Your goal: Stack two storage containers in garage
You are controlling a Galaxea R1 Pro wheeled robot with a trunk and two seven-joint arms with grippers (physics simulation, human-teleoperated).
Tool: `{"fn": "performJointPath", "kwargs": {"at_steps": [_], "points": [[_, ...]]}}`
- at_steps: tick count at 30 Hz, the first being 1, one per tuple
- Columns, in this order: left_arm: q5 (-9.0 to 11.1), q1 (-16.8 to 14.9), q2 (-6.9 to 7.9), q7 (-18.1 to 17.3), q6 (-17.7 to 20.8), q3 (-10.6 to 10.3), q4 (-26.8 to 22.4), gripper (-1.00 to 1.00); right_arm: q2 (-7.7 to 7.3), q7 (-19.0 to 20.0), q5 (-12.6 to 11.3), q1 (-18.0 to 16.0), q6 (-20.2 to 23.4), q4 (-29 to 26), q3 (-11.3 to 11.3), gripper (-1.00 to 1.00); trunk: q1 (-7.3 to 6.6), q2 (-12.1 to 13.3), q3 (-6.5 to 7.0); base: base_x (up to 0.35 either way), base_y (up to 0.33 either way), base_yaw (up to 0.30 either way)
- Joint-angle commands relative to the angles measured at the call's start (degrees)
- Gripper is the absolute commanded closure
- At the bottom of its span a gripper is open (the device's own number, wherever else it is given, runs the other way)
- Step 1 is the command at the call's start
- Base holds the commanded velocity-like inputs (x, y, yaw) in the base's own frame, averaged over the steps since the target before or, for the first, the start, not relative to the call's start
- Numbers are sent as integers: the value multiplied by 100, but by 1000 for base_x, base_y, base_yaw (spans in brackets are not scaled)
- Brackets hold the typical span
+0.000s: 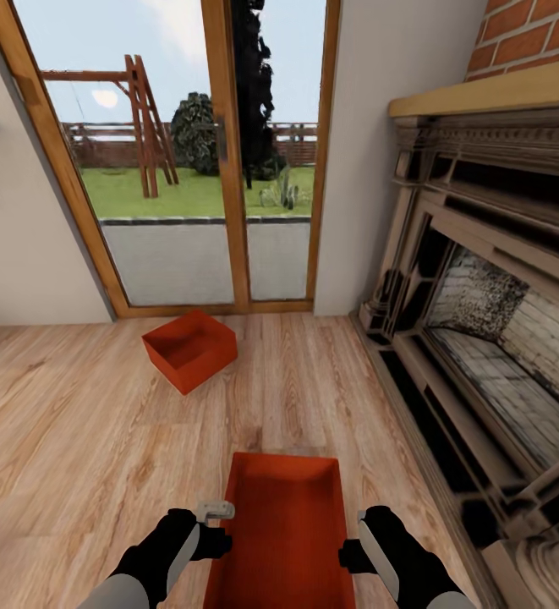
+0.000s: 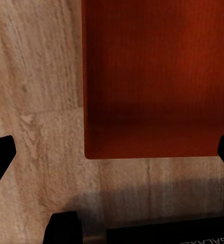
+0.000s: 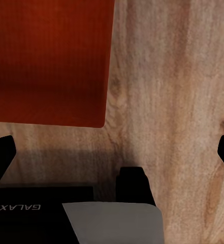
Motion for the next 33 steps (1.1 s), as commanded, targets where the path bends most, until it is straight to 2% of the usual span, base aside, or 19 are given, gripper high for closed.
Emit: {"fn": "performJointPath", "kwargs": {"at_steps": [1, 30, 33], "points": [[-2, -1, 1, 1, 30, -9, -9, -100, -4, -54, -60, -3, 18, -6, 21, -100, -1, -2, -11, 0, 0, 0], [-2, -1, 1, 1, 30, -8, -9, -100, -1, -54, -60, -3, 16, -6, 22, -100, -1, -2, -244, 0, 0, 0], [-2, -1, 1, 1, 30, -8, -10, -100, -1, -54, -60, -3, 17, -6, 21, -100, 65, -123, -300, 0, 0, 0]]}}
